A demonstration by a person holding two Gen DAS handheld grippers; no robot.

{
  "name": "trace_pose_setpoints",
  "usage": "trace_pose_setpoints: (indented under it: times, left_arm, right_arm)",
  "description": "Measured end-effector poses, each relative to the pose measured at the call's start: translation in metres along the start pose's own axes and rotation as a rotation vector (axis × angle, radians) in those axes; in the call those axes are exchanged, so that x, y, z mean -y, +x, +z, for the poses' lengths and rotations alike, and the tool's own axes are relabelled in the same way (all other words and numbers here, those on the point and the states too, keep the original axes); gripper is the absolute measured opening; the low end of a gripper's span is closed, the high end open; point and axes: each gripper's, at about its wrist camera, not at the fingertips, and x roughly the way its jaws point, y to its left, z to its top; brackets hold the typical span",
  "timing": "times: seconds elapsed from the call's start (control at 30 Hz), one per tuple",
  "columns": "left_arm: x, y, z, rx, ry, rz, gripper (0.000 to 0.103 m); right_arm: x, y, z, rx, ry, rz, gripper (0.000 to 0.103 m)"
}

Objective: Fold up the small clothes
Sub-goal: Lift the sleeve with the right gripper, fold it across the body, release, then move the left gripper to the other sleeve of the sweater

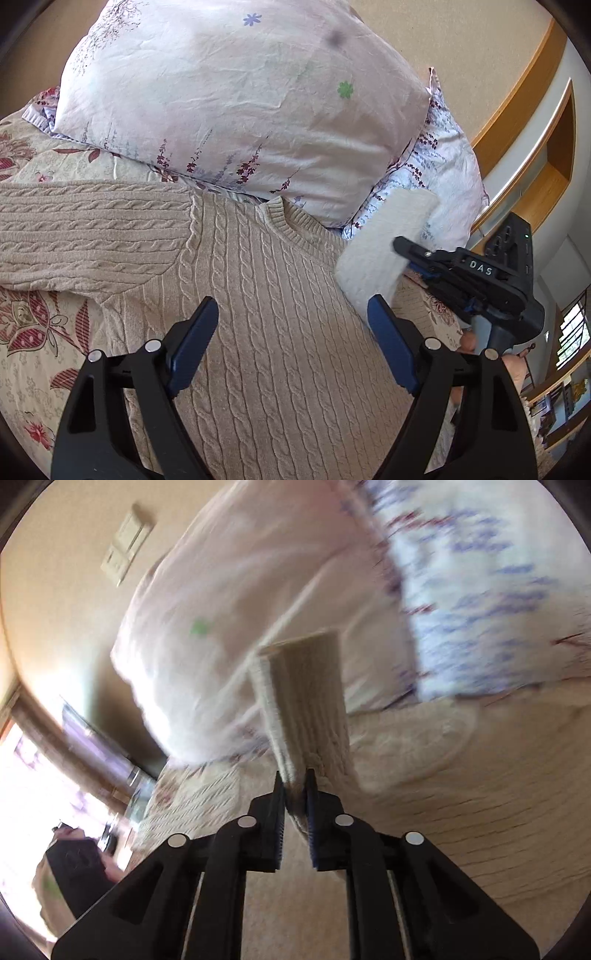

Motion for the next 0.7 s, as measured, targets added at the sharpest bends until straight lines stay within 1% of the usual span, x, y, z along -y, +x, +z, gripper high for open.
trace_pose_setpoints:
  times: [0.03,0.07,0.13,0.23,0.27,0.3,0.33,0.4,0.43,0.47,0.53,0.6,0.63,0.67,0.7]
  left_arm:
    - [-0.001,0.0,0.0,-0.004,-0.011,-0.006,0.082]
    - [-0.002,0.0,0.0,-0.01,-0.02,-0.011,0.082]
    - [-0.004,0.002,-0.002,-0.028,-0.035,-0.015,0.082]
    - [-0.005,0.01,-0.002,-0.063,-0.053,-0.008,0.08]
    - [-0.004,0.015,-0.002,-0.081,-0.063,-0.011,0.075]
    - [-0.003,0.02,-0.001,-0.097,-0.077,-0.03,0.072]
    - [-0.003,0.026,-0.001,-0.118,-0.097,-0.033,0.07]
    - [-0.002,0.038,-0.001,-0.15,-0.131,-0.037,0.061]
    - [-0.002,0.043,-0.002,-0.161,-0.149,-0.038,0.06]
    - [-0.002,0.047,-0.003,-0.172,-0.162,-0.026,0.058]
    - [-0.005,0.055,-0.005,-0.189,-0.186,0.009,0.056]
    - [-0.011,0.06,-0.005,-0.201,-0.223,0.037,0.052]
    - [-0.014,0.063,-0.005,-0.205,-0.24,0.047,0.05]
    - [-0.016,0.065,-0.005,-0.202,-0.253,0.056,0.046]
    - [-0.019,0.067,-0.003,-0.195,-0.264,0.064,0.041]
  right_arm:
    - [-0.007,0.016,-0.006,-0.065,0.013,0.045,0.047]
    - [-0.011,0.024,-0.011,-0.097,0.029,0.07,0.053]
    - [-0.009,0.022,-0.016,-0.089,0.05,0.094,0.054]
    - [0.015,-0.012,-0.023,-0.019,0.131,0.063,0.054]
    - [0.028,-0.028,-0.029,0.006,0.175,0.036,0.054]
    - [0.041,-0.043,-0.035,0.03,0.225,-0.001,0.054]
    - [0.055,-0.056,-0.041,0.05,0.274,-0.041,0.054]
    - [0.087,-0.081,-0.058,0.087,0.381,-0.131,0.053]
    - [0.103,-0.096,-0.069,0.112,0.436,-0.17,0.05]
    - [0.12,-0.108,-0.072,0.132,0.485,-0.205,0.048]
    - [0.145,-0.126,-0.08,0.164,0.563,-0.245,0.046]
    - [0.161,-0.134,-0.083,0.182,0.607,-0.269,0.046]
    - [0.168,-0.136,-0.083,0.19,0.627,-0.272,0.043]
    - [0.172,-0.136,-0.082,0.201,0.638,-0.271,0.039]
    - [0.174,-0.136,-0.079,0.213,0.639,-0.279,0.037]
